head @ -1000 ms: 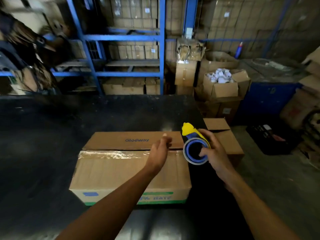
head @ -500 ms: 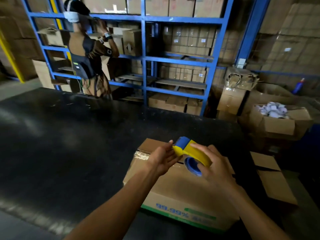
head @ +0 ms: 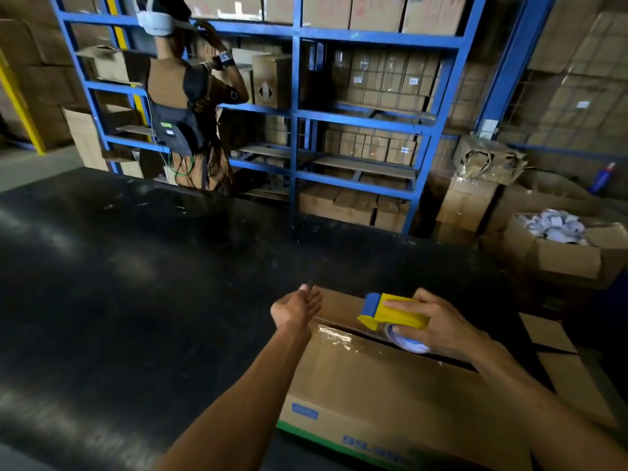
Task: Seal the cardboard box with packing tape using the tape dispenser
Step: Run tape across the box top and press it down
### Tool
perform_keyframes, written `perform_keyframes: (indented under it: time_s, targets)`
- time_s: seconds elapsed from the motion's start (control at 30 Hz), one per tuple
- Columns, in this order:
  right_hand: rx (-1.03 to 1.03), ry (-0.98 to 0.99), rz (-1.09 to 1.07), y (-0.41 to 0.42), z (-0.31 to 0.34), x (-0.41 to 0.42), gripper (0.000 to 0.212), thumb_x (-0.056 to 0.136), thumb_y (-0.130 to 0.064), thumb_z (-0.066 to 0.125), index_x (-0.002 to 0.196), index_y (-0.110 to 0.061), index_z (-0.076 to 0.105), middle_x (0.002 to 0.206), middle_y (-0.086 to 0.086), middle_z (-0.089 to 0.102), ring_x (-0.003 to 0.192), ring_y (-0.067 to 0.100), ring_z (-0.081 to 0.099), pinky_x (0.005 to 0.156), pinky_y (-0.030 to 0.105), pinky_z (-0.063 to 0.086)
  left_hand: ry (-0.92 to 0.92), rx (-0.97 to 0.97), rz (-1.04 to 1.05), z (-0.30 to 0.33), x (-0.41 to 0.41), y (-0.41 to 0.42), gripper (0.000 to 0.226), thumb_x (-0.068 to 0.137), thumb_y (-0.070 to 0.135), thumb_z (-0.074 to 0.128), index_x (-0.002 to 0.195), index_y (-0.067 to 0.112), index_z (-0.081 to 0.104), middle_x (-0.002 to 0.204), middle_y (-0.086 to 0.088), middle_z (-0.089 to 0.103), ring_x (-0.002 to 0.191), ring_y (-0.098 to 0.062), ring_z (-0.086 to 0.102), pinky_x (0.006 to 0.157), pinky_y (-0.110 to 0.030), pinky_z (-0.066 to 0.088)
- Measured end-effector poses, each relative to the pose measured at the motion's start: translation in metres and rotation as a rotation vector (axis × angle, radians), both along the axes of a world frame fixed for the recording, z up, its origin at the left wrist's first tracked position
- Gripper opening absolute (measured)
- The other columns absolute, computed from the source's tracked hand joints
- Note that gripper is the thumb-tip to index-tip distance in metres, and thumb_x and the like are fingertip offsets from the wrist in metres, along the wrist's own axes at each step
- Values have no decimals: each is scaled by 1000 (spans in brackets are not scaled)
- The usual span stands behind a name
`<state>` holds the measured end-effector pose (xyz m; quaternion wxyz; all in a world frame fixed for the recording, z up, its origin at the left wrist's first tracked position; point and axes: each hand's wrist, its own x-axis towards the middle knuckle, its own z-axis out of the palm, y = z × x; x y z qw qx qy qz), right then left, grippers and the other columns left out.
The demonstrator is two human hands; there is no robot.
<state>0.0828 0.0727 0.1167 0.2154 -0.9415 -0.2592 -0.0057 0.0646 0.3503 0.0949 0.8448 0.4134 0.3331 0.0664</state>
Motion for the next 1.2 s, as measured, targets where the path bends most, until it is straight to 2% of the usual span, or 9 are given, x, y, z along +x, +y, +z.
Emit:
perform_keyframes:
  time_s: [0.23,0.3,0.37,0.47,0.6,0.7,0.87,0.97,1.2]
  targets:
    - [-179,136,3,15,-47,10,46,86,-42,61,126,-60,50,93,-11,35,79,11,51,68,29,48,180,24,29,-71,8,13,15,90,11,70,88,-3,72,74,-18,75,72,-31,75,71,-40,63]
    - [-206,147,-14,19,-56,10,46,86,-44,60,125,-64,48,96,-10,35,78,12,51,66,25,45,223,187,22,-79,7,16,17,88,19,71,79,6,74,68,-11,75,70,-29,75,75,-40,62]
    - [-214,145,-33,21,-62,9,46,81,-52,54,124,-68,45,99,-7,37,75,13,51,63,26,45,195,477,-14,-80,2,16,21,92,24,66,75,15,73,67,-3,73,69,-23,72,66,-31,56]
    - [-212,142,-53,25,-66,13,51,73,-63,42,124,-67,45,100,-7,36,74,12,50,61,24,43,144,803,-49,-80,-11,15,19,96,25,59,83,24,73,72,9,67,70,-12,65,65,-27,45]
    - [-245,135,-36,30,-69,19,56,71,-64,44,126,-62,49,100,-9,35,76,10,50,62,26,46,217,726,100,-98,-9,29,19,97,20,59,94,12,76,81,-2,72,78,-19,65,70,-26,42]
    - [-254,106,-35,30,-70,21,53,71,-62,47,124,-61,52,99,-9,35,74,11,50,60,26,45,159,768,93,-101,-7,35,28,100,29,54,89,11,72,76,3,70,77,-20,67,69,-31,45]
    - [-287,89,-24,32,-64,21,49,78,-50,61,125,-61,51,99,-7,36,73,10,48,59,24,42,81,884,-148,-112,-7,30,40,92,59,56,97,22,71,92,9,69,83,-7,64,74,-27,51]
    - [-297,89,-21,34,-62,21,50,80,-46,64,126,-60,50,98,-7,36,70,7,45,56,17,34,67,998,-283,-114,-3,30,30,89,47,66,106,22,70,106,7,62,88,-8,59,75,-23,45]
    - [-291,103,-40,35,-58,17,50,76,-50,60,125,-59,52,94,-8,34,70,9,45,56,16,29,117,699,-239,-116,0,39,17,86,32,75,100,24,76,102,4,70,91,-14,66,90,-41,57]
